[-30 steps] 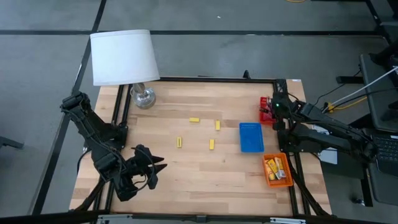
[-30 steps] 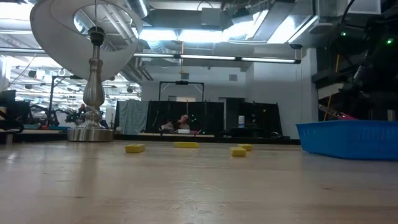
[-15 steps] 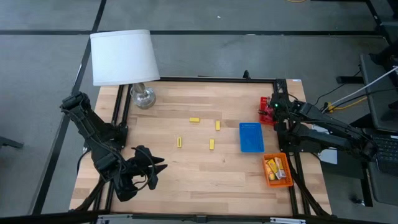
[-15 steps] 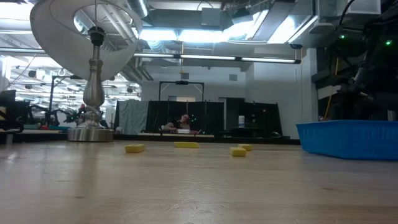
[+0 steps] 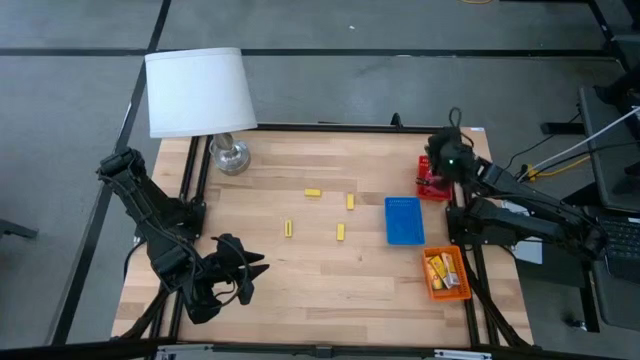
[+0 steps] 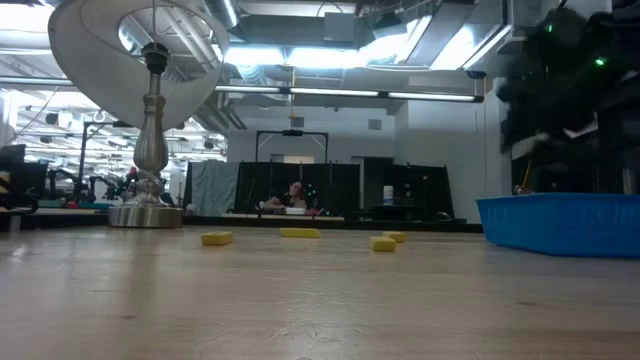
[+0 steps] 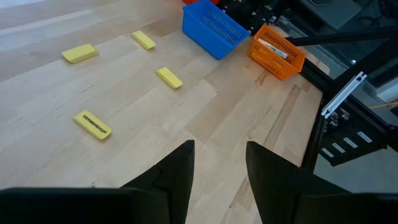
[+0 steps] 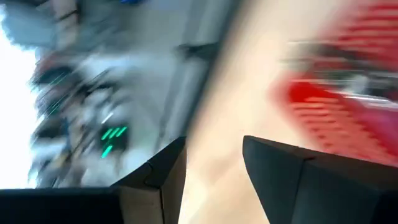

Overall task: Pick & Place School Supplies
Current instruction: Put the top right yellow eraser into the blue bin

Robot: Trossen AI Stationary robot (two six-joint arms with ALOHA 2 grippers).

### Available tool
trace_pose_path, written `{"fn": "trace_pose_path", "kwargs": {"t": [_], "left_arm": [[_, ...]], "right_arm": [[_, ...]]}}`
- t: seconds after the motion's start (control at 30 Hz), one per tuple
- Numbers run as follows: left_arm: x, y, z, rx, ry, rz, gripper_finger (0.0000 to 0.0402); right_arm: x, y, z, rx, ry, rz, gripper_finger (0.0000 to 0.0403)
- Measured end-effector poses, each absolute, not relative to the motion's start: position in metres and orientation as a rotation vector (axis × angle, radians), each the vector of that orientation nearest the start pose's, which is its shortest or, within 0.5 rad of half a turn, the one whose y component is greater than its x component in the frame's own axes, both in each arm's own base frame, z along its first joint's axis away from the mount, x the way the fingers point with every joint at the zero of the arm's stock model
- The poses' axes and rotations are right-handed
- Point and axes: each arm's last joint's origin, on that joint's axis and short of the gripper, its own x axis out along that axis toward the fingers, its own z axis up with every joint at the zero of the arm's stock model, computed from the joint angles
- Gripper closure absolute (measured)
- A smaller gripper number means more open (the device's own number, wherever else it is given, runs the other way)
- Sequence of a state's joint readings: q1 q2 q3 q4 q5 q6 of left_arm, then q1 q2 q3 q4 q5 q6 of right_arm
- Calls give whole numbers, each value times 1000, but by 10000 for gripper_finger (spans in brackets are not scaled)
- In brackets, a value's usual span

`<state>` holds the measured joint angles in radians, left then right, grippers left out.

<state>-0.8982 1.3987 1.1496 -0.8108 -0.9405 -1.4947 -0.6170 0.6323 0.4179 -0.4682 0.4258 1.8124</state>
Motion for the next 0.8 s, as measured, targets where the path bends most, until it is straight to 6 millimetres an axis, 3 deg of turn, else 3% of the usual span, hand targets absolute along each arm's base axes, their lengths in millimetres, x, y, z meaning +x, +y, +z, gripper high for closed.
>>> {"fn": "trace_pose_path", "kwargs": {"t": [0.1,0.2,0.27,0.33,0.5,0.63,0.8], "left_arm": [[186,-195,287,-592,441,455,261],[185,-195,287,-582,444,458,261],[185,-194,286,-568,451,462,261],[184,-194,286,-561,453,464,261],[184,-194,286,-560,455,464,261],[184,-196,286,-559,500,434,261],[182,-199,283,-580,607,385,261]], "right_arm": [[115,-91,229,1365,-375,-1093,241],[135,-87,259,1067,-321,-660,241],[147,-78,270,956,-271,-374,246],[158,-69,277,920,-199,-197,255],[189,-39,284,807,49,-4,286],[218,-12,288,573,302,130,303],[243,25,282,27,672,310,316]]}}
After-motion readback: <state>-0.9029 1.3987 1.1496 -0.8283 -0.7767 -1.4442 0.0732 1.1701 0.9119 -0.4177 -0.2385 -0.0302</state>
